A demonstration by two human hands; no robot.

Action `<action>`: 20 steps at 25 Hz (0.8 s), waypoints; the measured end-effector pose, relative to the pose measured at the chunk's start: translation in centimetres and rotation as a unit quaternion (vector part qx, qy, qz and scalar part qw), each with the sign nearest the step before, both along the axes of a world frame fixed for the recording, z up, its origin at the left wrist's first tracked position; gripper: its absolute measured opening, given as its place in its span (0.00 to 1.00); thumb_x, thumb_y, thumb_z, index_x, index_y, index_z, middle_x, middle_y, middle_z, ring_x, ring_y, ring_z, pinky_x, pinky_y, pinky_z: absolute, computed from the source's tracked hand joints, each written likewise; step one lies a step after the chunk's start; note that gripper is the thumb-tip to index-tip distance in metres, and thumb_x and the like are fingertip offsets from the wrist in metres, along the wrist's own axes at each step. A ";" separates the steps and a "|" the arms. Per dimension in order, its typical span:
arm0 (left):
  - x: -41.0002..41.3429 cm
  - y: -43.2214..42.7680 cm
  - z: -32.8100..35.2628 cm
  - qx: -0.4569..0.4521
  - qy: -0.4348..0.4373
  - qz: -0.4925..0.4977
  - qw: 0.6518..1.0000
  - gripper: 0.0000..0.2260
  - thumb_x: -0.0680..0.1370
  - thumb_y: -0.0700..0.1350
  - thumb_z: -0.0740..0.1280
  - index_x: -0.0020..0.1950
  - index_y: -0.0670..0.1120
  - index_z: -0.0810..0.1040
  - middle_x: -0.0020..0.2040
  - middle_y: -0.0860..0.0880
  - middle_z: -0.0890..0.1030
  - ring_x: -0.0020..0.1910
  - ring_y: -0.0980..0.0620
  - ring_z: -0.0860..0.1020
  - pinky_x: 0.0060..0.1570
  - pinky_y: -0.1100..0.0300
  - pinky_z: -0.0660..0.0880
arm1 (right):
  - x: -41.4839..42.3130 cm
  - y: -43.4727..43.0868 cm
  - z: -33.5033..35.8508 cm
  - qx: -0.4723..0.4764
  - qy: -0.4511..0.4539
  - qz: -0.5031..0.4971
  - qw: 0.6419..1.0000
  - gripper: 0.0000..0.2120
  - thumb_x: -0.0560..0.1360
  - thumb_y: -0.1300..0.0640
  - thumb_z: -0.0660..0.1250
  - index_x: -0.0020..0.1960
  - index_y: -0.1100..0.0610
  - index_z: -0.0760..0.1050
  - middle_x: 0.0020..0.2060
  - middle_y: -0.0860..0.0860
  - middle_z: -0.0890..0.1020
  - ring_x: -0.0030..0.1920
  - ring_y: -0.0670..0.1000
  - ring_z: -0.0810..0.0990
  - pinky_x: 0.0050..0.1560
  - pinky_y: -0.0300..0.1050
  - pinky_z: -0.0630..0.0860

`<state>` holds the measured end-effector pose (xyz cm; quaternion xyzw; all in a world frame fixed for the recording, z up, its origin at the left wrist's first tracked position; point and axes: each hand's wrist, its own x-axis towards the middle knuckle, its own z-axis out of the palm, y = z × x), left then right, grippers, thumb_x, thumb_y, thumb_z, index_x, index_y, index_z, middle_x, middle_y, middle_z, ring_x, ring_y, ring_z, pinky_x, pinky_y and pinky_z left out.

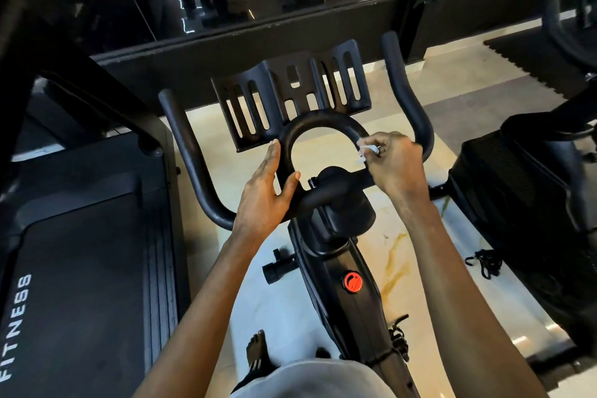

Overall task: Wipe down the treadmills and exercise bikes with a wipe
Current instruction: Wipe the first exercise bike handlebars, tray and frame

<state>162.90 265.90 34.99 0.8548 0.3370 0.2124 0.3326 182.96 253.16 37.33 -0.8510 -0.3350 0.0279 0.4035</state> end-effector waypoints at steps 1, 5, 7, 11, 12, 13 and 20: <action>0.0 0.0 0.0 -0.002 0.003 -0.001 1.000 0.33 0.82 0.55 0.64 0.82 0.55 0.50 0.81 0.53 0.59 0.76 0.47 0.66 0.73 0.45 0.67 | -0.4 -0.6 -0.4 -0.003 0.005 0.005 1.000 0.07 0.76 0.62 0.71 0.51 0.53 0.84 0.48 0.47 0.83 0.40 0.41 0.80 0.45 0.23 0.69; -1.2 -0.3 0.2 -0.013 0.027 -0.025 0.999 0.35 0.81 0.56 0.65 0.82 0.58 0.48 0.81 0.54 0.59 0.71 0.49 0.72 0.69 0.46 0.72 | -1.5 -1.8 -1.5 0.042 0.013 -0.026 0.999 0.07 0.76 0.61 0.71 0.53 0.53 0.80 0.49 0.49 0.83 0.47 0.47 0.82 0.51 0.38 0.78; -2.5 -0.6 0.1 -0.016 0.038 -0.044 0.998 0.36 0.80 0.58 0.65 0.82 0.59 0.48 0.80 0.55 0.60 0.67 0.54 0.75 0.65 0.52 0.76 | -2.1 -2.2 -1.6 0.043 0.021 -0.048 0.998 0.06 0.77 0.59 0.70 0.53 0.52 0.80 0.49 0.48 0.83 0.47 0.47 0.82 0.51 0.36 0.76; -4.4 -1.0 -0.1 0.025 0.052 -0.049 0.997 0.34 0.78 0.63 0.63 0.81 0.60 0.55 0.76 0.58 0.67 0.63 0.61 0.77 0.64 0.56 0.75 | -4.3 -2.5 -1.0 0.042 0.062 -0.026 0.997 0.05 0.78 0.55 0.70 0.52 0.49 0.83 0.47 0.44 0.85 0.46 0.41 0.83 0.49 0.27 0.74; -4.5 -0.9 -0.2 0.026 0.048 -0.052 0.997 0.34 0.77 0.63 0.64 0.81 0.59 0.57 0.76 0.59 0.68 0.61 0.63 0.77 0.63 0.57 0.75 | -5.3 -2.4 -1.0 0.042 0.068 -0.009 0.997 0.05 0.78 0.55 0.70 0.52 0.49 0.83 0.47 0.44 0.85 0.46 0.40 0.83 0.50 0.28 0.75; -4.5 -0.8 -0.2 0.024 0.043 -0.056 0.997 0.34 0.76 0.64 0.64 0.81 0.59 0.58 0.76 0.60 0.67 0.60 0.65 0.76 0.62 0.59 0.75 | -6.6 -2.2 -0.9 0.044 0.069 0.009 0.997 0.05 0.77 0.55 0.70 0.51 0.48 0.84 0.47 0.43 0.85 0.46 0.40 0.83 0.52 0.30 0.76; -5.2 0.9 -0.2 0.006 0.051 -0.127 0.991 0.38 0.76 0.57 0.72 0.81 0.61 0.57 0.76 0.66 0.58 0.57 0.74 0.73 0.61 0.75 0.66 | -6.9 -2.8 -1.1 0.036 -0.011 -0.073 0.997 0.09 0.76 0.61 0.70 0.53 0.50 0.84 0.50 0.48 0.80 0.45 0.46 0.81 0.49 0.25 0.68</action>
